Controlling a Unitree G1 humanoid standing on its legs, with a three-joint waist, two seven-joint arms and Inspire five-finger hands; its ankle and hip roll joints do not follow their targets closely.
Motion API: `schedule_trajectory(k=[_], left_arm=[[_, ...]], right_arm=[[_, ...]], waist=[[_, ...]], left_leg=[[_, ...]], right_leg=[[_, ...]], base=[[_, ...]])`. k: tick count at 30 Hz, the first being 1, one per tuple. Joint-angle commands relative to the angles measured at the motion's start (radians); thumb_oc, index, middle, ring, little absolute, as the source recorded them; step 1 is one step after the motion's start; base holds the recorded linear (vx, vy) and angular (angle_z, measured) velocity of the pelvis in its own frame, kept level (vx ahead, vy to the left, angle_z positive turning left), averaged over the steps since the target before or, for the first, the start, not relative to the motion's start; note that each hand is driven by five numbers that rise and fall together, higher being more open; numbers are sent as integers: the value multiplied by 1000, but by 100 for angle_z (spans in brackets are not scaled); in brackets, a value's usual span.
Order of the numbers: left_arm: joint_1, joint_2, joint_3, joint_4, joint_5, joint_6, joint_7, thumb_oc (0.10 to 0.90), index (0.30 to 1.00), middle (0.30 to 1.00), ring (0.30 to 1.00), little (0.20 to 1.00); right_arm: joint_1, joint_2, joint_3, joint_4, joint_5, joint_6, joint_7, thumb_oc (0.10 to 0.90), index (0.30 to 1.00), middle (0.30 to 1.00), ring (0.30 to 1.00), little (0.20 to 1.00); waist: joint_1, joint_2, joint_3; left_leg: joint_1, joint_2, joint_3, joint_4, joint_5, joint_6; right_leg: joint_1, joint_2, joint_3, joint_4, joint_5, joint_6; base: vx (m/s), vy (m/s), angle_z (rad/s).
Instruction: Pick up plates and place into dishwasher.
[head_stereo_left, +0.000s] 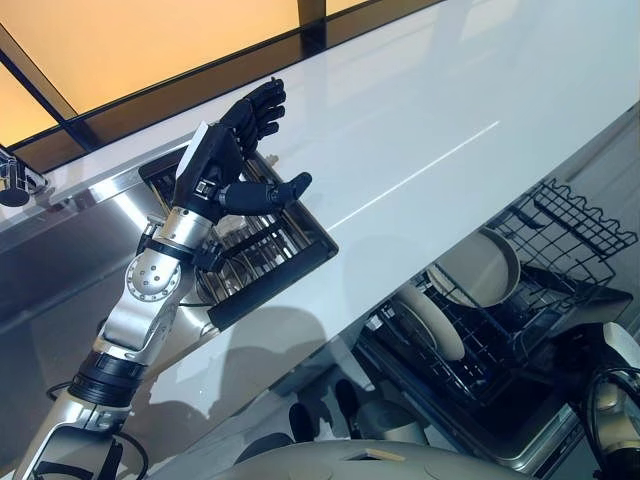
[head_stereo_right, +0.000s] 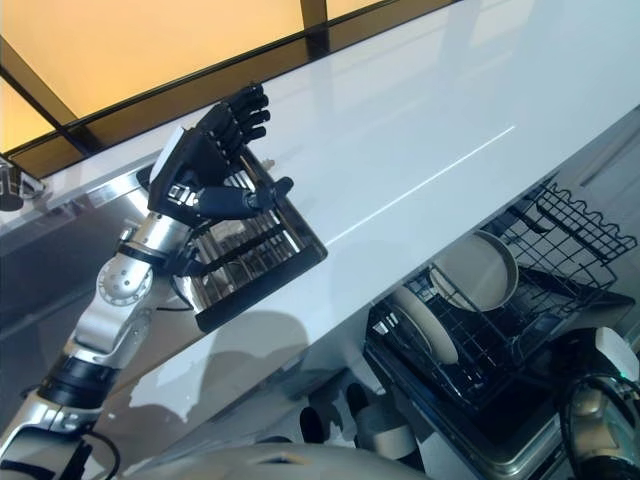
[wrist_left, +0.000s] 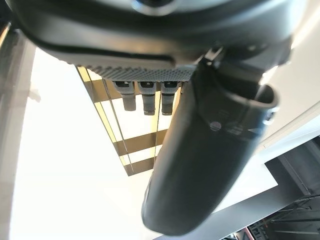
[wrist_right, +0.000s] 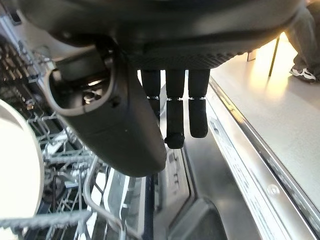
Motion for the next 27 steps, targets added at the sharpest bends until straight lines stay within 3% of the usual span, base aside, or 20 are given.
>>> schedule_trajectory(k=[1, 7, 18, 23, 27], left_arm=[[-99, 25, 18, -72, -21, -100, 6, 800, 900, 900, 900, 900], [-99, 29, 22, -74, -25, -110, 15, 800, 900, 900, 900, 900], [-121, 16, -1, -85, -28, -102, 12, 800, 900, 900, 900, 900], [-138, 12, -11, -98, -37, -86, 10, 800, 900, 900, 900, 900], [-153, 8, -19, -105, -47, -79, 7, 800, 900, 900, 900, 900]], right_arm=[[-39, -104, -31, 19, -13, -15, -45, 100, 300, 300, 300, 200], [-37, -91, -5, 35, -27, -3, -25, 100, 300, 300, 300, 200], [-105, -40, 120, 263, -12, 8, 58, 100, 300, 300, 300, 200], [-153, -21, 162, 430, 4, -47, 74, 100, 300, 300, 300, 200], [-183, 5, 198, 509, 5, -52, 85, 100, 300, 300, 300, 200]], waist=[[10, -17, -76], [13, -17, -73], [48, -15, -72], [68, -8, -71], [85, -1, -69]], left_leg=[[12, 20, 32, 8, -73, -20], [9, 20, 31, 7, -72, -21], [11, 22, 18, 8, -72, -22], [15, 22, 10, 8, -73, -22], [16, 18, 0, 12, -75, -21]], right_leg=[[-5, -18, -75, 73, -69, 114], [-5, -19, -79, 71, -70, 115], [7, -28, -103, 63, -71, 114], [17, -33, -113, 55, -70, 113], [24, -40, -122, 54, -72, 114]], base=[[0, 0, 0], [0, 0, 0], [-2, -5, 2], [-4, -17, 10], [2, -24, 5]])
